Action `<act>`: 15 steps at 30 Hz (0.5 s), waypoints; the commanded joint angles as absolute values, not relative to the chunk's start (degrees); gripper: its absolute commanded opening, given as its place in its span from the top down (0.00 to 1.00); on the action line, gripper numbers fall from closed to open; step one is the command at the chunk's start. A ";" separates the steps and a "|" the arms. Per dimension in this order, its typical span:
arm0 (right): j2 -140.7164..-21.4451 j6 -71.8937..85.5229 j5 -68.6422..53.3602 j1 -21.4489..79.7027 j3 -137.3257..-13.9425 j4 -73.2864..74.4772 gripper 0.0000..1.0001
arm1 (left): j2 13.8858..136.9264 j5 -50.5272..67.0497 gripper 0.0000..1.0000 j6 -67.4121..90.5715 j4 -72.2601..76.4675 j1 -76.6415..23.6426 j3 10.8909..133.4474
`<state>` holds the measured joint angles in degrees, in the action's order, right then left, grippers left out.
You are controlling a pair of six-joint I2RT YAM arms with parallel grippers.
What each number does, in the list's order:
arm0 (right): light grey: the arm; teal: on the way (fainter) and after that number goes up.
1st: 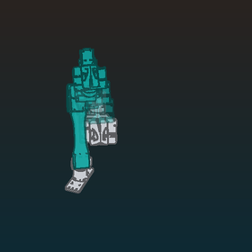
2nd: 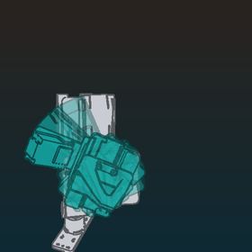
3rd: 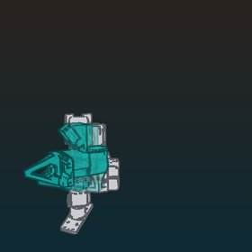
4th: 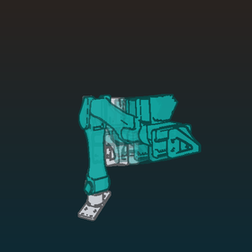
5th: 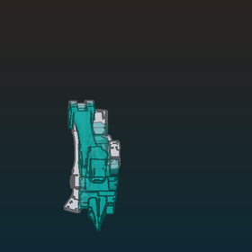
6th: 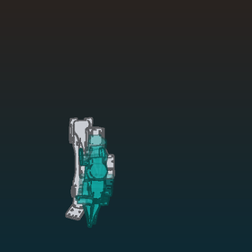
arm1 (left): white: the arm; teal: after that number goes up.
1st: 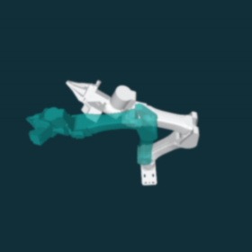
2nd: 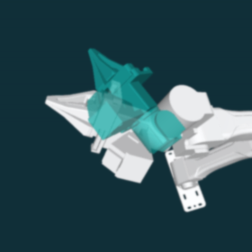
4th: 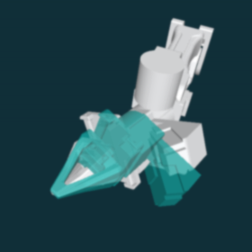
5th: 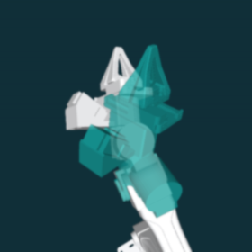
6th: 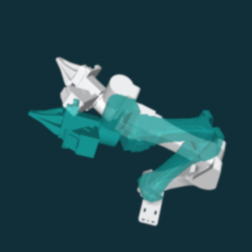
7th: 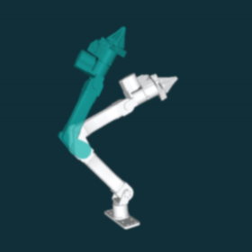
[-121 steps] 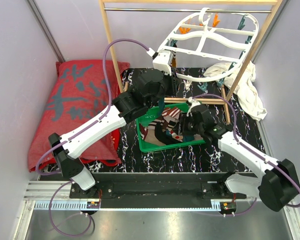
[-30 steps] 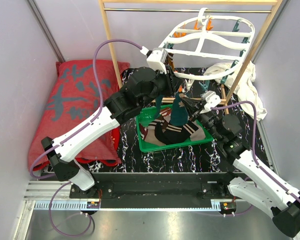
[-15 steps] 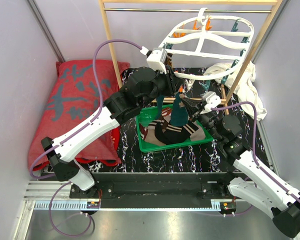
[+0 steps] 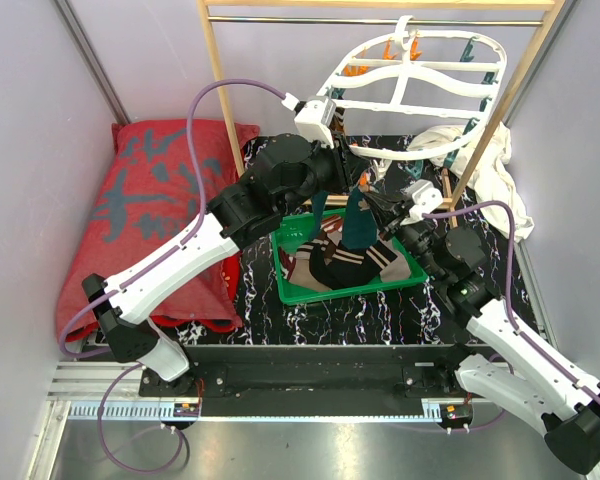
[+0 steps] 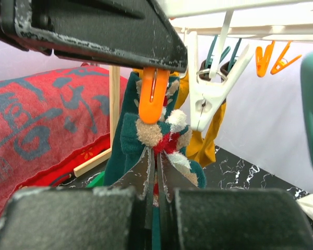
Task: Clip the socks to the hanger
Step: Clamp the sock onto the hanger.
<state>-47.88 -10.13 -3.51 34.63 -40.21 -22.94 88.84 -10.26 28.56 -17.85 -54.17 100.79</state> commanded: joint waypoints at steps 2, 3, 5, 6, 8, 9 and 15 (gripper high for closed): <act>-47.90 -11.34 -1.93 35.07 -43.85 -27.16 0.99 | 87.36 -8.88 1.00 28.13 -16.79 -54.05 101.95; -47.90 -11.34 -1.93 35.07 -43.94 -27.16 0.99 | 87.45 -9.14 1.00 27.95 -16.70 -54.05 101.95; -47.90 -11.34 -1.85 35.15 -44.21 -27.16 0.99 | 87.36 -9.23 1.00 27.69 -16.87 -54.05 101.95; -47.73 -11.34 -2.02 35.07 -44.30 -27.16 0.99 | 87.36 -9.49 1.00 27.51 -16.79 -54.05 101.87; -47.64 -11.08 -1.93 34.98 -44.21 -27.16 0.99 | 87.28 -9.67 1.00 27.51 -16.87 -54.05 101.87; -47.72 -11.07 -1.93 35.07 -44.21 -27.07 0.99 | 87.36 -9.49 1.00 27.42 -16.79 -53.97 101.95; -48.51 -10.20 -2.37 35.07 -44.47 -27.25 0.99 | 87.36 -7.21 1.00 29.00 -16.17 -53.96 101.95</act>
<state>-48.14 -10.46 -3.46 34.61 -41.28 -23.03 88.84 -10.00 28.53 -17.85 -54.08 100.79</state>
